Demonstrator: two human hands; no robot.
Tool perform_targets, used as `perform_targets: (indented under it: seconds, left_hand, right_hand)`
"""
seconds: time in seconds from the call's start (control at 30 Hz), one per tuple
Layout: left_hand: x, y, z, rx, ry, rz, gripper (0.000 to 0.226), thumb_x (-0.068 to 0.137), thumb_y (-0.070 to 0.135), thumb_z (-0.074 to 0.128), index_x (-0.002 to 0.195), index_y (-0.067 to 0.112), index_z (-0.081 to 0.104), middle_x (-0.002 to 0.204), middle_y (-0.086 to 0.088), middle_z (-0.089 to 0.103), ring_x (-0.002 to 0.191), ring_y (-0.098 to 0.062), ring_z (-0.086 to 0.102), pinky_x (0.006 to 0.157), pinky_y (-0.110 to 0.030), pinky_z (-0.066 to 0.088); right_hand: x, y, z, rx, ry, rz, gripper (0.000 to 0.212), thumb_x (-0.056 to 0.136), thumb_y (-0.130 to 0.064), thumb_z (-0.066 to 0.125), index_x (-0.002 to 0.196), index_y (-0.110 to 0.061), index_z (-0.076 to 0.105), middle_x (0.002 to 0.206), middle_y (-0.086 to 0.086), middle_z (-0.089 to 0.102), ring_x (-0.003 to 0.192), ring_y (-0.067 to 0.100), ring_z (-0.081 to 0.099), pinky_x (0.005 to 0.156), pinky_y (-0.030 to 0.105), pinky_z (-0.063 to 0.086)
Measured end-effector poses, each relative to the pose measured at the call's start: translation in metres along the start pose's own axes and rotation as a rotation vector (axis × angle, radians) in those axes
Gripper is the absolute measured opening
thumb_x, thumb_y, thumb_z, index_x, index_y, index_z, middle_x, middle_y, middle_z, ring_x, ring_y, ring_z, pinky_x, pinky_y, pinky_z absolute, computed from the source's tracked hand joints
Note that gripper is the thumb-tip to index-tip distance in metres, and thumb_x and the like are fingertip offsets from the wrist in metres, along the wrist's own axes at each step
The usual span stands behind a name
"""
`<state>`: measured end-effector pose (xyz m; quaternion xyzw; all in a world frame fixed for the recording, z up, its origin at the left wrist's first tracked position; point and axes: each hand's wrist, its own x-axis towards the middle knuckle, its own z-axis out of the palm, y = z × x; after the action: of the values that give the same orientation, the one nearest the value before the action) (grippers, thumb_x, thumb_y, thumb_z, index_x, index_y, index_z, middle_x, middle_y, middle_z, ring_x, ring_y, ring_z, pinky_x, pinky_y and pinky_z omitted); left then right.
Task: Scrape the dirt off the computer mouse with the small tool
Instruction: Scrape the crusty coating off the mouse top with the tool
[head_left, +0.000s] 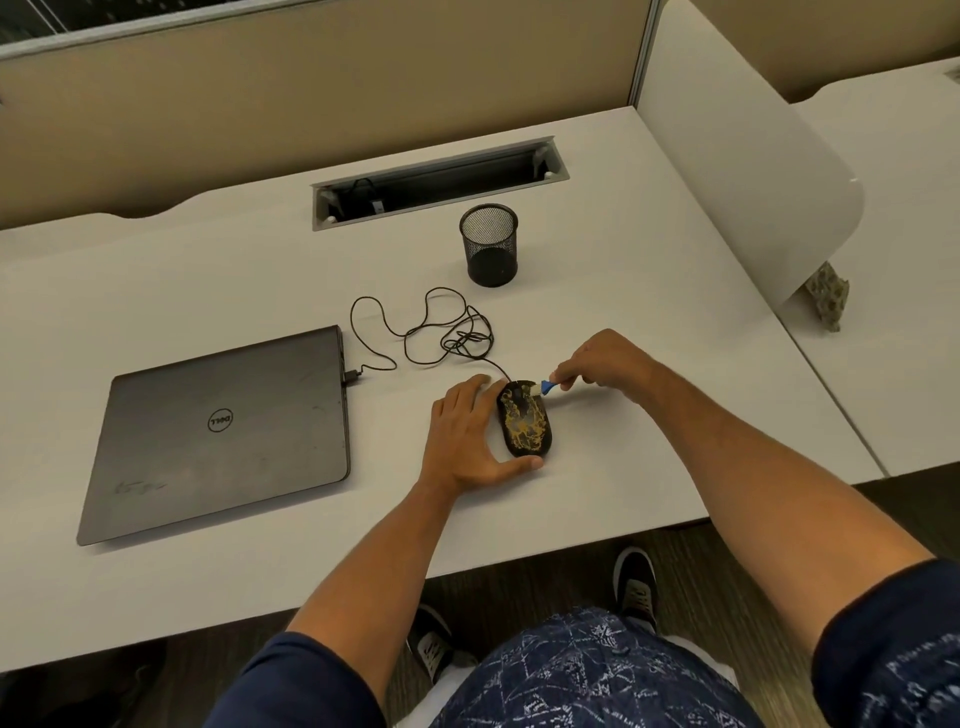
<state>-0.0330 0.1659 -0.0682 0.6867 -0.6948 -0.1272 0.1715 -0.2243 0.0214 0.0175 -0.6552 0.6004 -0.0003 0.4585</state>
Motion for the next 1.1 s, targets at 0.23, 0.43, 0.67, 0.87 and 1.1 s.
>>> perform_targets:
  seconds: [0.23,0.43,0.67,0.87,1.1]
  left_hand:
    - [0.001,-0.001,0.002,0.012,-0.001,0.005,0.115,0.064,0.097,0.053,0.154,0.028,0.035,0.155,-0.003,0.039,0.14,-0.023,0.037,0.111,-0.041,0.035]
    - [0.001,-0.001,0.003,0.021,-0.003,0.002,0.114,0.064,0.097,0.053,0.154,0.028,0.035,0.155,-0.003,0.039,0.141,-0.024,0.037,0.111,-0.042,0.035]
    - [0.001,-0.003,0.004,0.038,-0.001,0.007,0.115,0.064,0.097,0.053,0.154,0.028,0.035,0.155,-0.003,0.039,0.141,-0.024,0.037,0.112,-0.042,0.035]
    - [0.001,-0.002,0.004,0.038,0.007,0.016,0.115,0.064,0.1,0.046,0.154,0.027,0.037,0.153,-0.004,0.041,0.139,-0.025,0.039,0.11,-0.043,0.037]
    - [0.001,-0.003,0.004,0.042,0.006,0.017,0.116,0.064,0.1,0.046,0.153,0.027,0.036,0.153,-0.004,0.041,0.139,-0.024,0.039,0.11,-0.042,0.035]
  right_hand:
    - [0.002,-0.008,0.0,-0.041,0.054,-0.126,0.028,0.083,-0.032,0.077,0.086,-0.005,0.081,0.09,0.01,0.072,0.087,0.02,0.059,0.084,0.04,0.049]
    - [0.001,-0.009,0.008,-0.047,-0.003,-0.093,0.024,0.081,-0.03,0.079,0.084,-0.005,0.081,0.089,0.006,0.072,0.085,0.017,0.059,0.083,0.034,0.047]
    - [0.001,-0.003,-0.009,-0.076,0.043,-0.07,0.017,0.078,-0.026,0.08,0.074,-0.009,0.08,0.068,-0.003,0.067,0.074,0.014,0.058,0.063,0.026,0.042]
    - [0.0,-0.005,0.004,0.006,0.007,-0.128,0.017,0.074,-0.028,0.083,0.062,-0.017,0.077,0.07,0.002,0.07,0.068,0.01,0.056,0.06,0.025,0.042]
    - [0.002,-0.002,-0.008,-0.107,0.048,-0.045,0.017,0.075,-0.024,0.08,0.077,-0.006,0.081,0.075,0.004,0.072,0.072,0.015,0.057,0.062,0.026,0.041]
